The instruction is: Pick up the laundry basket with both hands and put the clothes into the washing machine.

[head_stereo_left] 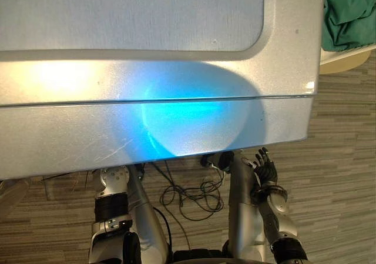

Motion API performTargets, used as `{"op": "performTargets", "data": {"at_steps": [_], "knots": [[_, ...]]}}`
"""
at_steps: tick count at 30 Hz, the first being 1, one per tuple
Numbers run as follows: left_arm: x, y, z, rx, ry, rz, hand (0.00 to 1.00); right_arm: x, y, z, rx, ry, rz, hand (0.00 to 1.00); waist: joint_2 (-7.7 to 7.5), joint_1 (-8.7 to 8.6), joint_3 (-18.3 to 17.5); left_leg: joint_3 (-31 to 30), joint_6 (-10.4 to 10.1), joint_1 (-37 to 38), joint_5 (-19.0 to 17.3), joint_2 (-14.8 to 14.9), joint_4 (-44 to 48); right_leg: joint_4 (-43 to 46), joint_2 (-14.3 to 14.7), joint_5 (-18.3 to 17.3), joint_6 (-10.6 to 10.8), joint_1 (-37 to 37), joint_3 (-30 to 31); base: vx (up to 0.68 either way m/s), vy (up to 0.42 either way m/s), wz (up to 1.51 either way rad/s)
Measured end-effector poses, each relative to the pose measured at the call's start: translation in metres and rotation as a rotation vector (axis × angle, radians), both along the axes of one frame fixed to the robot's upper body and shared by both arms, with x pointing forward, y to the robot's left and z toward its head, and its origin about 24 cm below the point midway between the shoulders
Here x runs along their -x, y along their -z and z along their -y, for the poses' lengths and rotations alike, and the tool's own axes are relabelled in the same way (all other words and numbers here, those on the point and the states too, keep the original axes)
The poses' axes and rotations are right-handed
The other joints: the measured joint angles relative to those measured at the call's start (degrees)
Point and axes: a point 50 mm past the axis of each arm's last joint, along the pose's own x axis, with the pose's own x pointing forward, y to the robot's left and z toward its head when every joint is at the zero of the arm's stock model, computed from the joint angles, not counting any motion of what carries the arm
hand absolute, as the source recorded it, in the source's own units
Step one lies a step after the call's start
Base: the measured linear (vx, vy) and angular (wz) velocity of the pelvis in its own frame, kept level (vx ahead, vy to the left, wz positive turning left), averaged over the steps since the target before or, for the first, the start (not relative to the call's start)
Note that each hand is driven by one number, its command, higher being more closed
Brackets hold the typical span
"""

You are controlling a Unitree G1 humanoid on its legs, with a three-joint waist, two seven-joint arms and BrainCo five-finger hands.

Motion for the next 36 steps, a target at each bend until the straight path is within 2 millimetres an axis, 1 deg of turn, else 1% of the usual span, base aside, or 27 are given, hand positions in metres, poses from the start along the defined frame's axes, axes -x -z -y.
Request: {"op": "performTargets", "data": {"at_steps": [4, 7, 9, 10, 13, 17, 21, 26, 29, 36], "knots": [[0.003, -0.004, 0.0, -0.012, -0.02, 0.005, 1.0, 0.0, 0.0, -0.001, -0.002, -0.012, 0.005, 0.0, 0.0, -0.02, 0.0, 0.0, 0.0, 0.04, 0.0, 0.03, 0.0, 0.03, 0.04, 0.0, 0.0, -0.01, 0.0, -0.04, -0.052, 0.0], [0.01, -0.018, 0.0, -0.033, -0.054, 0.052, 1.0, -0.001, -0.001, -0.001, -0.002, -0.017, 0.01, 0.0, 0.0, -0.02, 0.0, 0.02, 0.0, 0.05, 0.0, 0.03, 0.0, 0.0, 0.07, 0.0, 0.0, -0.02, 0.07, -0.05, -0.047, 0.0], [0.018, -0.031, -0.001, -0.089, -0.095, 0.091, 1.0, -0.001, -0.003, -0.001, -0.001, -0.017, 0.018, 0.0, 0.0, -0.03, -0.01, 0.07, -0.01, 0.15, 0.01, 0.05, -0.06, -0.05, 0.12, 0.06, -0.11, -0.03, 0.12, -0.05, -0.049, -0.01], [0.02, -0.034, -0.001, -0.103, -0.105, 0.099, 1.0, -0.001, -0.003, -0.001, -0.001, -0.017, 0.019, 0.0, 0.0, -0.01, -0.01, 0.15, -0.05, 0.24, 0.03, 0.05, -0.14, -0.07, 0.13, 0.08, -0.14, -0.03, 0.16, -0.04, -0.05, -0.02], [0.034, -0.048, -0.008, -0.186, -0.212, 0.114, 1.0, -0.001, -0.004, 0.0, 0.0, -0.019, 0.025, 0.0, -0.01, 0.01, -0.02, 0.94, -0.47, 1.12, 0.31, 0.1, -1.22, -0.73, 0.46, 0.49, -0.33, -0.03, 0.63, -0.03, -0.056, -0.07], [0.044, -0.045, -0.016, -0.272, -0.312, 0.006, 1.0, 0.001, -0.004, 0.004, -0.002, -0.014, 0.031, 0.0, 0.02, -0.11, -0.04, 1.31, -1.23, 2.07, 0.73, 0.22, -2.44, -1.18, 1.02, 0.69, -0.54, -0.04, 0.92, -0.01, -0.065, -0.06], [0.05, -0.04, -0.018, -0.336, -0.342, -0.065, 1.0, 0.002, -0.005, 0.01, 0.001, 0.008, 0.046, 0.0, 0.05, -0.09, -0.06, 1.52, -1.46, 2.5, 0.86, 0.23, -3.07, -1.39, 1.22, 0.71, -0.58, -0.07, 1.08, -0.01, -0.048, -0.02], [0.056, -0.037, -0.018, -0.369, -0.332, -0.094, 1.0, 0.002, -0.005, 0.01, 0.002, -0.001, 0.048, 0.0, 0.15, -0.02, -0.2, 2.34, -1.46, 2.85, 0.86, 0.19, -3.44, -1.56, 1.18, 0.71, -0.59, -0.38, 1.56, -0.01, -0.019, -0.02], [0.057, -0.036, -0.011, -0.37, -0.303, -0.086, 1.0, 0.002, -0.005, 0.011, 0.002, 0.002, 0.049, 0.0, 0.16, -0.05, -0.24, 2.54, -1.47, 2.91, 0.86, 0.07, -3.63, -1.61, 1.0, 0.71, -0.59, -0.42, 1.57, 0.0, 0.0, 0.0], [0.058, -0.034, 0.005, -0.407, -0.239, -0.077, 1.0, 0.003, -0.005, 0.013, 0.001, 0.01, 0.051, 0.0, 0.16, 0.51, -0.29, 2.77, -1.47, 2.9, 0.86, -0.11, -3.74, -1.78, 0.74, 0.71, -0.59, -0.47, 1.61, 0.0, -0.005, 0.0]]}}
